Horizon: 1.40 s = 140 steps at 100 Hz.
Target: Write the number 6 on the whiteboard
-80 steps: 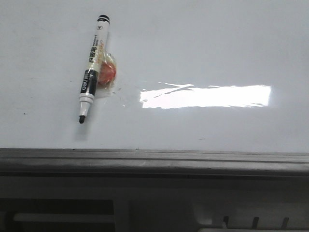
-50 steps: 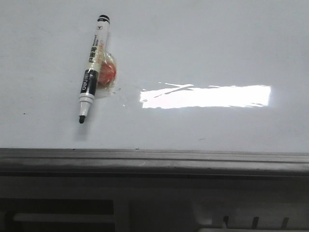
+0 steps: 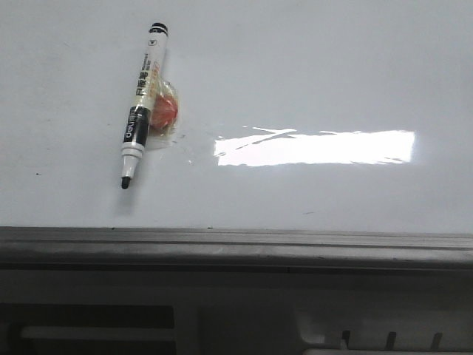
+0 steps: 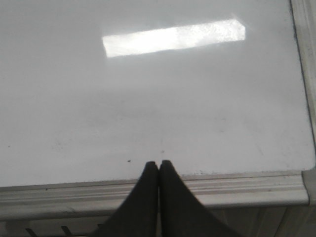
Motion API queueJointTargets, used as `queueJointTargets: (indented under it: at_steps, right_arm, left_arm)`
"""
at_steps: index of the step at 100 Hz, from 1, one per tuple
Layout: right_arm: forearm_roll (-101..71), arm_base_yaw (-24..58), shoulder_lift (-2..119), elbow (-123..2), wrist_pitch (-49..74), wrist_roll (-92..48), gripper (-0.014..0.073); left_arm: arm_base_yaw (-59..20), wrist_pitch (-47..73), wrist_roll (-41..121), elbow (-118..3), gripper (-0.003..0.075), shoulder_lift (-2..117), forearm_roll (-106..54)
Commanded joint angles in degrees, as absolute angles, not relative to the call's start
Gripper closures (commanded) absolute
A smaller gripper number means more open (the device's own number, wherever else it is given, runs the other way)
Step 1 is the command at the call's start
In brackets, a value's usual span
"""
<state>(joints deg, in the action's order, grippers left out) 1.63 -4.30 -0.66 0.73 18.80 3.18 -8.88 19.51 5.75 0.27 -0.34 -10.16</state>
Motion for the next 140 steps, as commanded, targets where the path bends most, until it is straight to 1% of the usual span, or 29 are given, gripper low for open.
queueJointTargets:
  at_steps: [1, 26, 38, 48, 58, 67, 76, 90, 100, 109, 119, 130, 136, 140]
  right_arm:
    - [2.05, -4.63, -1.75, 2.34, 17.77, 2.91, 0.0647]
    - [2.05, -4.63, -1.75, 2.34, 16.95, 2.91, 0.0647]
    - [2.05, -4.63, -1.75, 2.34, 9.97, 2.91, 0.0647]
    - [0.33, -4.63, -1.75, 2.34, 0.94, 3.01, 0.0647]
    - [-2.7, -4.63, -1.75, 2.34, -5.8, 3.01, 0.0647]
    - [-13.95, -4.63, -1.75, 2.34, -8.94, 6.14, 0.0647]
    - [-25.4, -4.63, -1.75, 2.34, -9.19, 7.09, 0.0647]
    - [-30.54, -4.63, -1.75, 1.91, -10.5, 7.09, 0.0647]
    - [-30.54, -4.63, -1.75, -2.28, -5.34, 6.96, 0.0647]
    - [-27.01, -4.63, -1.53, -8.2, 2.5, 4.99, 0.0647]
    - [-24.18, -4.63, 0.33, -16.81, 14.8, -1.73, 0.0647]
    - [-24.18, -4.63, 4.34, -23.93, 26.74, -10.08, 0.0647]
    - [-24.18, -4.63, 6.51, -26.6, 31.22, -13.04, 0.0643]
    - [-24.18, -4.63, 7.87, -27.72, 32.76, -13.7, 0.062]
  left_arm:
    - [-9.32, 16.68, 5.42, 2.83, 0.0739, -2.14, -10.36]
    - [-9.32, 16.68, 5.42, 2.83, 0.0739, -2.14, -9.95]
    - [-9.32, 16.19, 5.42, 2.83, 0.0739, -2.14, -11.13]
    - [-9.32, 13.88, 5.42, 2.83, 0.0739, -2.14, -22.06]
    - [-9.32, 11.37, 5.33, 2.83, 0.0739, -2.14, -43.27]
    - [-9.32, 9.45, 5.33, 2.83, 0.0739, -2.14, -55.52]
    - [-9.32, 8.9, 5.33, 2.83, 0.0739, -2.14, -60.38]
    - [-9.32, 8.85, 5.49, 2.21, 0.0739, -2.04, -60.49]
    - [-9.32, 8.99, 7.07, -1.44, 0.0739, -1.92, -58.32]
    - [-9.32, 11.08, 8.39, -6.8, 0.0739, -0.5, -51.18]
    - [-9.32, 18.15, 8.39, -14.79, 0.0739, 5.01, -39.05]
    - [-9.32, 26.76, 8.81, -21.8, 0.0735, 13.9, -30.61]
    - [-9.32, 30.62, 9.66, -24.92, 0.0699, 19.96, -28.82]
    - [-9.42, 32.52, 10.42, -26.67, 0.064, 23.21, -28.93]
